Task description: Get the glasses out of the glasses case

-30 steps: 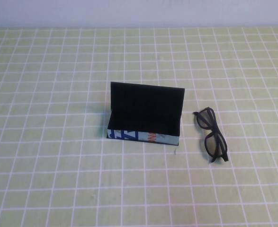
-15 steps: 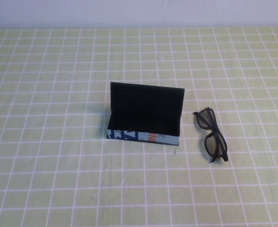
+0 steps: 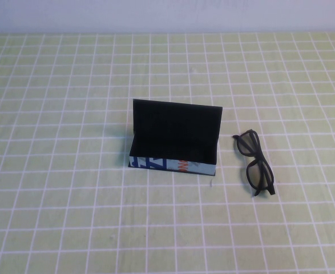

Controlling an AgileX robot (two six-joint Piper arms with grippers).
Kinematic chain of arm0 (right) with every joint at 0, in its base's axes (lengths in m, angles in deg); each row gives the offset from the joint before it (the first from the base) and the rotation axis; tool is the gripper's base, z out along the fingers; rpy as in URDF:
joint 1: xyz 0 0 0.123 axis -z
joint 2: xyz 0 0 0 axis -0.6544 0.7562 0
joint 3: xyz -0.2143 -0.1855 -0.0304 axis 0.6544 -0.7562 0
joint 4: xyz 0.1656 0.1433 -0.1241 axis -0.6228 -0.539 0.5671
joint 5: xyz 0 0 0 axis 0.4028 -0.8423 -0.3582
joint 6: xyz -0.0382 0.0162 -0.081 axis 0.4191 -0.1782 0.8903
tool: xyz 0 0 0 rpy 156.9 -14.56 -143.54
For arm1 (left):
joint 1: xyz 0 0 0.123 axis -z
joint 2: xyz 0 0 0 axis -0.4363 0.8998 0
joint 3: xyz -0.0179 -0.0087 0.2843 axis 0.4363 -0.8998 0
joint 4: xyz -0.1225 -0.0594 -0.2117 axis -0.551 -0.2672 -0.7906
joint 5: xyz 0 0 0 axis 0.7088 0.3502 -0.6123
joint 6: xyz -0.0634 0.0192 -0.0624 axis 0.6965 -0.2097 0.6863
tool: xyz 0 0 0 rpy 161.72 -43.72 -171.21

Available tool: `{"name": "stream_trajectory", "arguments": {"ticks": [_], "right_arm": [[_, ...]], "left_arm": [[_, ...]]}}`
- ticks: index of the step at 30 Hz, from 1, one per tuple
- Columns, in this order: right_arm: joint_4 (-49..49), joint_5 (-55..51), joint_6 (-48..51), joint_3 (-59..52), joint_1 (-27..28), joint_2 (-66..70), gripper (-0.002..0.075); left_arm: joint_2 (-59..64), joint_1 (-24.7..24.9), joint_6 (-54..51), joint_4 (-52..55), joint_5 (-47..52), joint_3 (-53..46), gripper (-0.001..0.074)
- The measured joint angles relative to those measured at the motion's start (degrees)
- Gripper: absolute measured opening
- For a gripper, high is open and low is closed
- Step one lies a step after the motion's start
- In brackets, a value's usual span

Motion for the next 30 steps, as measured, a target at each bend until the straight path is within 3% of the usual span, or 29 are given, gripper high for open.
{"name": "stream_trajectory", "arguments": {"ticks": [12,17,25,30], "right_arm": [[0.0,0.1,0.0,0.0,0.0,0.0,-0.0016],[5.0,3.0,0.0,-3.0,0.6,-0.5,-0.0018],[6.4,9.2,0.0,-18.4,10.1,-9.5,-0.0018],[6.6,2.8,0.0,-21.1,11.8,-16.8,-0.0018]], "left_arm": [[0.0,0.0,0.0,0.0,0.0,0.0,-0.0004],[0.0,0.0,0.0,0.0,0.0,0.0,-0.0004],[0.0,0.0,0.0,0.0,0.0,0.0,-0.0004],[0.0,0.0,0.0,0.0,0.0,0.0,-0.0004]]}}
